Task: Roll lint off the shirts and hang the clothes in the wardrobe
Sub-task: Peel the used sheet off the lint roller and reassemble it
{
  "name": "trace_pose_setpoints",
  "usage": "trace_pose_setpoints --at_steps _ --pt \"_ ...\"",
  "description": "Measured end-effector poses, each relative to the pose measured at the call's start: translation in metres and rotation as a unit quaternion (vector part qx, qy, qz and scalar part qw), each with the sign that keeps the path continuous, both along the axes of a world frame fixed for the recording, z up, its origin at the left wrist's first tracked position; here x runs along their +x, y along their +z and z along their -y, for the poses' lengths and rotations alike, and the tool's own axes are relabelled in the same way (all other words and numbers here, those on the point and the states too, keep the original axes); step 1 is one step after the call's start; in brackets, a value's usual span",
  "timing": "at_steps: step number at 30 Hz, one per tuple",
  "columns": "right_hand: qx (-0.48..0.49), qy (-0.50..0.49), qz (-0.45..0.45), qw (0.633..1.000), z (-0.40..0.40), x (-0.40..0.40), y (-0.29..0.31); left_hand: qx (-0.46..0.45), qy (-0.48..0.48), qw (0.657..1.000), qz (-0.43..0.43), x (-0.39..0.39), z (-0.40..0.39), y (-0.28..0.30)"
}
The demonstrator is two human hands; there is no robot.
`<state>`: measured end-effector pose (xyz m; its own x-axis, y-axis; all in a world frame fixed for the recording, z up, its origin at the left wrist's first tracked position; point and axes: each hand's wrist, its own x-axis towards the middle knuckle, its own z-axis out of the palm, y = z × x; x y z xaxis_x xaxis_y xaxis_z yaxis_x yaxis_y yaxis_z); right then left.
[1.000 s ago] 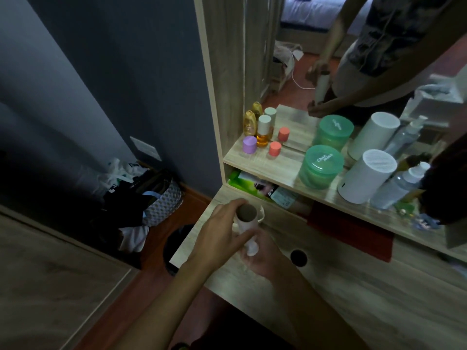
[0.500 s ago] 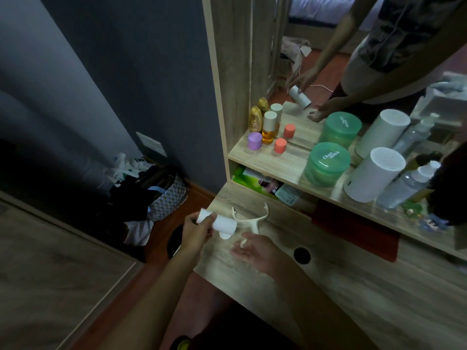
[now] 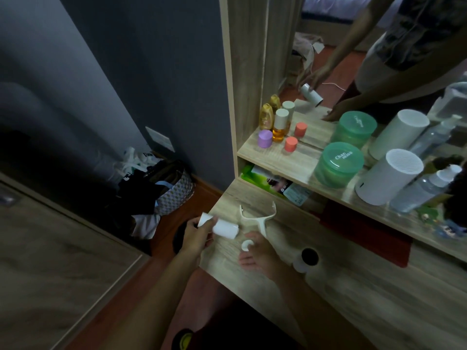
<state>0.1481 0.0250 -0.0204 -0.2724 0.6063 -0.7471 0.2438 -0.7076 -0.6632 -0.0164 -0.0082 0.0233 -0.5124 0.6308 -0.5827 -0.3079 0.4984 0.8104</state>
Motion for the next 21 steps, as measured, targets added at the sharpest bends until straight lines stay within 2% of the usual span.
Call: trace_pose_setpoints --at_steps 7,18,21 --pt "0.042 -0.001 0.036 0.998 0.002 0.0 0.006 -0.007 0.006 1.0 0.006 -0.004 0.0 -0.005" --pt "0.064 -0.067 -0.011 0.996 -0.011 -0.03 0.014 0.021 0.032 0.999 -0.008 -0.038 0.02 0.002" --pt "0.064 -0.049 -0.016 0.997 -0.009 -0.052 0.021 0.028 0.062 0.998 0.001 -0.058 0.032 0.005"
